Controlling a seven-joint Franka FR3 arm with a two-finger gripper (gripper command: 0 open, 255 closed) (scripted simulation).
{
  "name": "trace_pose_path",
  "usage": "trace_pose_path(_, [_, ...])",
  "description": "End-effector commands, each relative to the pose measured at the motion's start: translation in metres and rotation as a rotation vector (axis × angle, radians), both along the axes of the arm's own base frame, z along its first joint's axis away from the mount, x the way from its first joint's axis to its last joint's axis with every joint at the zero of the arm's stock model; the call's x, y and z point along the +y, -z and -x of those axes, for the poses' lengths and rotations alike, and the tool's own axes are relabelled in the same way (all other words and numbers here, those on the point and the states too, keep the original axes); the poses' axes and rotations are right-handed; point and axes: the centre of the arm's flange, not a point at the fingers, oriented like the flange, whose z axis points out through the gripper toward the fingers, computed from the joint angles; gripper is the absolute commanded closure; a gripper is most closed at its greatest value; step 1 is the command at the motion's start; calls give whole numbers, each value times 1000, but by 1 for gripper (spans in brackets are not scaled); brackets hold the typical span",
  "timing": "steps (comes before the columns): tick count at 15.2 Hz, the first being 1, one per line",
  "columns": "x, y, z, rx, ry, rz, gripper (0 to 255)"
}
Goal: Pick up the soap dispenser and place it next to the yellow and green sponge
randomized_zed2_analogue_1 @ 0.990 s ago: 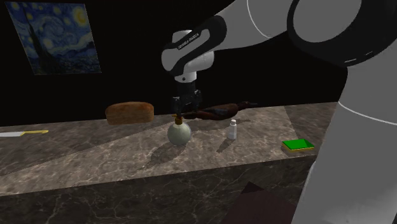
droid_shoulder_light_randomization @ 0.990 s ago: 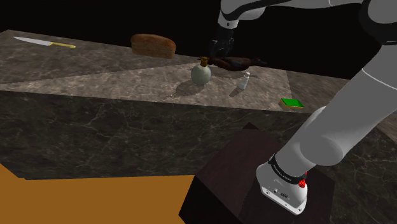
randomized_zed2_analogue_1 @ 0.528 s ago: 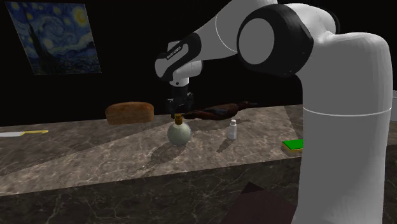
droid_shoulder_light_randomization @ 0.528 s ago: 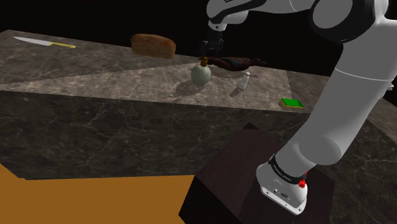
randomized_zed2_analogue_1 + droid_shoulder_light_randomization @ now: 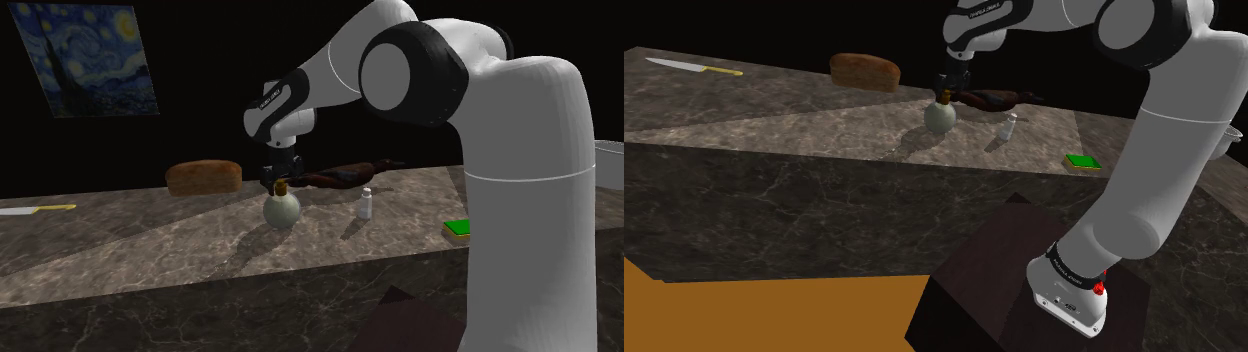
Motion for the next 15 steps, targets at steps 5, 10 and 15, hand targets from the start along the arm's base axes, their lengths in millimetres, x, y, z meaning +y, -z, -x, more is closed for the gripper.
trace_pose_path(5, [0, 4, 0, -1, 0, 0, 0])
trace_pose_path(10, [0, 4, 0, -1, 0, 0, 255])
trace_pose_path(15, [0, 4, 0, -1, 0, 0, 255])
